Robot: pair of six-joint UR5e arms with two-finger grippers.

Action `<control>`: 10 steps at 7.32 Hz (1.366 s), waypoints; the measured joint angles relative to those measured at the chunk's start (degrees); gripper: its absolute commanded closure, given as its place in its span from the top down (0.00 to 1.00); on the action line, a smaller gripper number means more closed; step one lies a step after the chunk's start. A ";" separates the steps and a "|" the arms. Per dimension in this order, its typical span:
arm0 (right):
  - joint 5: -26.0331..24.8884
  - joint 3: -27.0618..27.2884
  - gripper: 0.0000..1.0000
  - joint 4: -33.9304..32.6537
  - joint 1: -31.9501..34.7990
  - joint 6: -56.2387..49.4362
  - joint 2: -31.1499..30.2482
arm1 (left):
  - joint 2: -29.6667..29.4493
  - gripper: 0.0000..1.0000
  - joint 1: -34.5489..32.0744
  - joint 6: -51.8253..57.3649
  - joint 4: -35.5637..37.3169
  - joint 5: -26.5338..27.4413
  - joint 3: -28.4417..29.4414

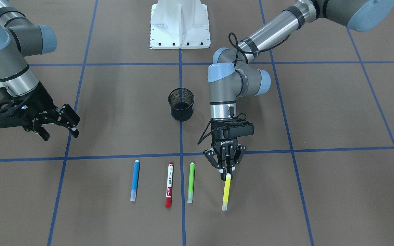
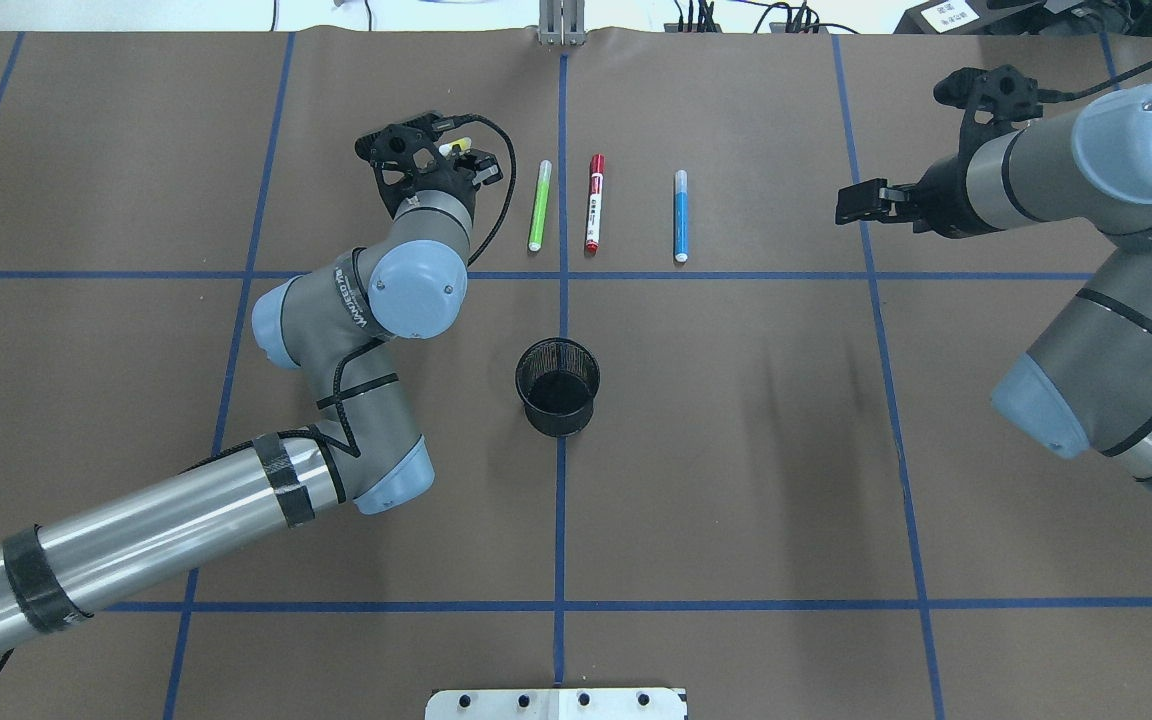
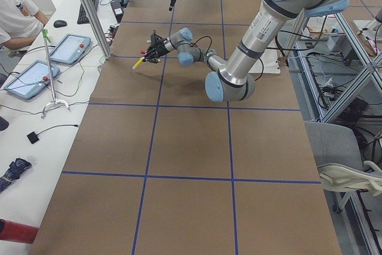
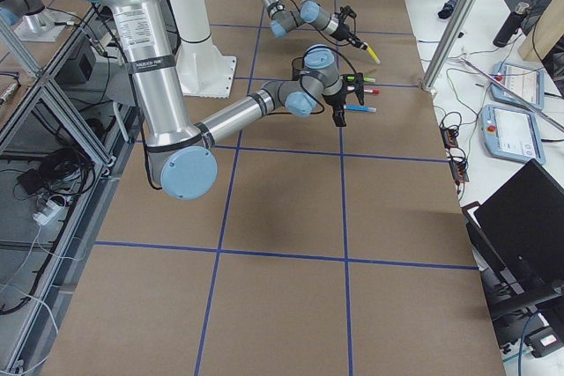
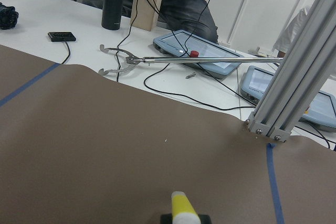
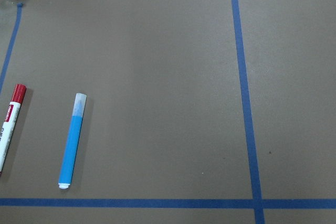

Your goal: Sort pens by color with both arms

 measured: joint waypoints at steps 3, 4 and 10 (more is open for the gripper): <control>0.00 -0.08 0.99 0.00 0.00 -0.25 0.10 | 0.22 0.99 0.46 0.42 -0.06 -0.50 0.00; 0.00 -0.09 0.99 0.00 0.00 -0.32 0.11 | 0.22 0.99 0.47 1.04 0.22 -1.21 -0.99; 4.84 -3.15 0.99 -0.72 6.18 -9.60 0.14 | 16.86 0.99 -14.10 33.65 28.40 -34.06 -33.46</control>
